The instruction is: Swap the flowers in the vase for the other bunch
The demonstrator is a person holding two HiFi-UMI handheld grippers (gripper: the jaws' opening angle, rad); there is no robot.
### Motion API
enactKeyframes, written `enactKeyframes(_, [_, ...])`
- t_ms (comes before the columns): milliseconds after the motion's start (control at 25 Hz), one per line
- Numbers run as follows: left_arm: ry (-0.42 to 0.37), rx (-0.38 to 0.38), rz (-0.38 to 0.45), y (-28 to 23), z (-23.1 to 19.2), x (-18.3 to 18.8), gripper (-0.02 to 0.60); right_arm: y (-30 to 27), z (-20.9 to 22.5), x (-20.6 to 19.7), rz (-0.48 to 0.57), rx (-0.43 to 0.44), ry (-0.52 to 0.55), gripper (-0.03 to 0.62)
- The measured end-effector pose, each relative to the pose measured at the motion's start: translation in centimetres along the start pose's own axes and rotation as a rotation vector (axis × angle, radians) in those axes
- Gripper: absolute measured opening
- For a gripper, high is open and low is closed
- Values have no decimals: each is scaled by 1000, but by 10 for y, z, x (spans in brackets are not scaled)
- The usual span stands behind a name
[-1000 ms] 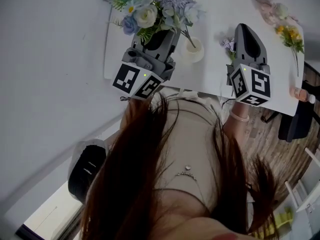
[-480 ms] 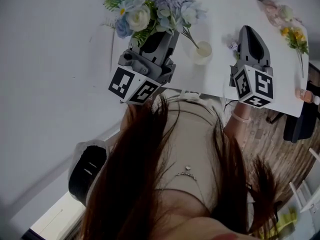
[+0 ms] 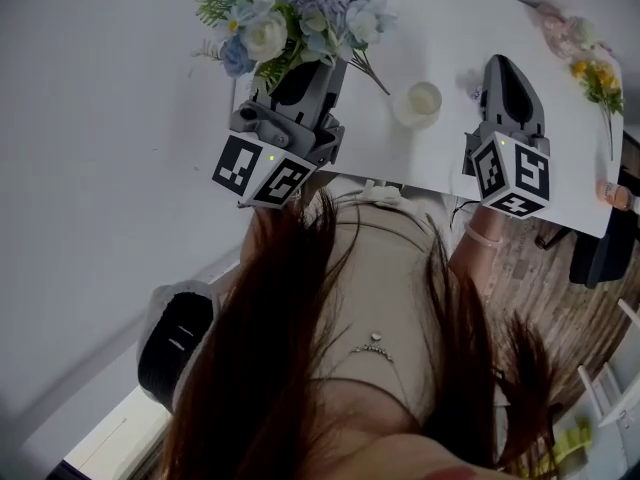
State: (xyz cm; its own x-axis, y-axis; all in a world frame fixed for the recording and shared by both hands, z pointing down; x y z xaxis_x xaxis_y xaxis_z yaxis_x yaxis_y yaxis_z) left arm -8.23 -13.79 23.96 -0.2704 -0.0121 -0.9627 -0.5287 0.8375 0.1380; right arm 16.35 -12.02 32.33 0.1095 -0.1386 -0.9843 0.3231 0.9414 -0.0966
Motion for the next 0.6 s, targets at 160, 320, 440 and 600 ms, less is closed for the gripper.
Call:
enactKeyframes(160, [-6,14,-31,1,-10,-7,98,-2,-5,-4,-12,-4,-2,34])
enactKeyframes(320, [-16,36,-87,4,-18,-13,98,2,-9,-2,-32,-12,-10,35])
enactKeyframes(440, [-12,51,-124,4,-26,-19,98,5,-12,-2,-47,-22,-12,34])
enactKeyframes(600, [-10,69,-178,7,-41,-36,98,5,-16,-7,-63,-37,-13,35])
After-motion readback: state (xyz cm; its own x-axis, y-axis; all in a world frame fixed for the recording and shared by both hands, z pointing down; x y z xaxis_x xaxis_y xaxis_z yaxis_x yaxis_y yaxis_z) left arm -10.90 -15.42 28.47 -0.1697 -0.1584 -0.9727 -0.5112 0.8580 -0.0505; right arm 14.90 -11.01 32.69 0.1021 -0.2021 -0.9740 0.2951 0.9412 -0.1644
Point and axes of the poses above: the fingertips, and each gripper's own axes: y backward along the fingers, z to its right, x out of its top, the point moved 4 cm from there along y, backward along the fingers, and after that the axes turned 13 degrees about x, right-handed, at the moved point
